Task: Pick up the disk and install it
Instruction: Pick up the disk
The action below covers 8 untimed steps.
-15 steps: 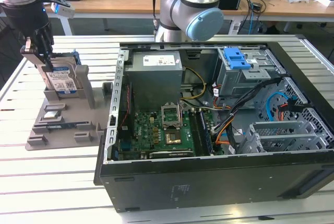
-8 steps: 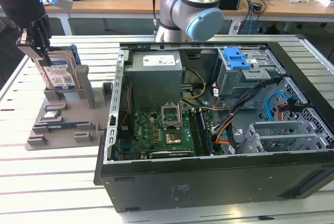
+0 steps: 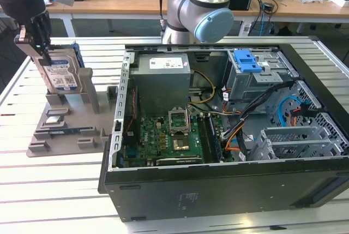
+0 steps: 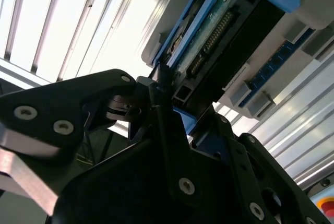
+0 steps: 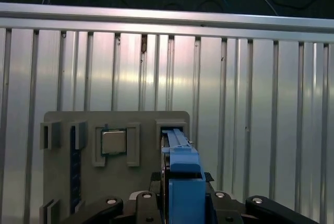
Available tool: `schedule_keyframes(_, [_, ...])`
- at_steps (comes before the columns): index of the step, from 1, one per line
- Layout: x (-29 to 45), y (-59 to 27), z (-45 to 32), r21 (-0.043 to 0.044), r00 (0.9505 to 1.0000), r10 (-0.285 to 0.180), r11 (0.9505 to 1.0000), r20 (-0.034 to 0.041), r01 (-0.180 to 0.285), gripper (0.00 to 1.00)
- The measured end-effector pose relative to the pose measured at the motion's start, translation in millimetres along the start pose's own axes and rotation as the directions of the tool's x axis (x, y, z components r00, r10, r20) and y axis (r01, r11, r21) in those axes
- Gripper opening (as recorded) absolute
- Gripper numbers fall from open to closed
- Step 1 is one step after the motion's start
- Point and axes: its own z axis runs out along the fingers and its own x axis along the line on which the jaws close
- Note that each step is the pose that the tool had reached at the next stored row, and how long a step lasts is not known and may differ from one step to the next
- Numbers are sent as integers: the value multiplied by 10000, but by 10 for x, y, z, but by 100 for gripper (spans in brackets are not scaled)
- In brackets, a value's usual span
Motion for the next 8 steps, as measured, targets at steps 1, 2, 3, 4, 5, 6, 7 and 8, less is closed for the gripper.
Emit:
schedule_keyframes(1, [-1, 1, -25, 0, 10000, 0, 10000, 0, 0, 37])
schedule_keyframes(2, [-1, 3, -71, 1, 10000, 1, 10000, 0, -1, 37])
schedule_keyframes(3, [-2, 4, -108, 0, 10000, 0, 10000, 0, 0, 37])
schedule_keyframes(4, [-2, 5, -134, 0, 10000, 1, 10000, -1, -1, 37])
schedule_keyframes(5, [-3, 6, -152, 0, 10000, 1, 10000, 0, -1, 37])
schedule_keyframes(6, [-3, 8, -194, 1, 10000, 0, 10000, 1, 0, 37])
schedule_keyframes(7, [-4, 8, -216, 0, 10000, 0, 10000, 0, 0, 37])
schedule_keyframes(8, [-4, 9, -234, 1, 10000, 1, 10000, -1, -1, 37])
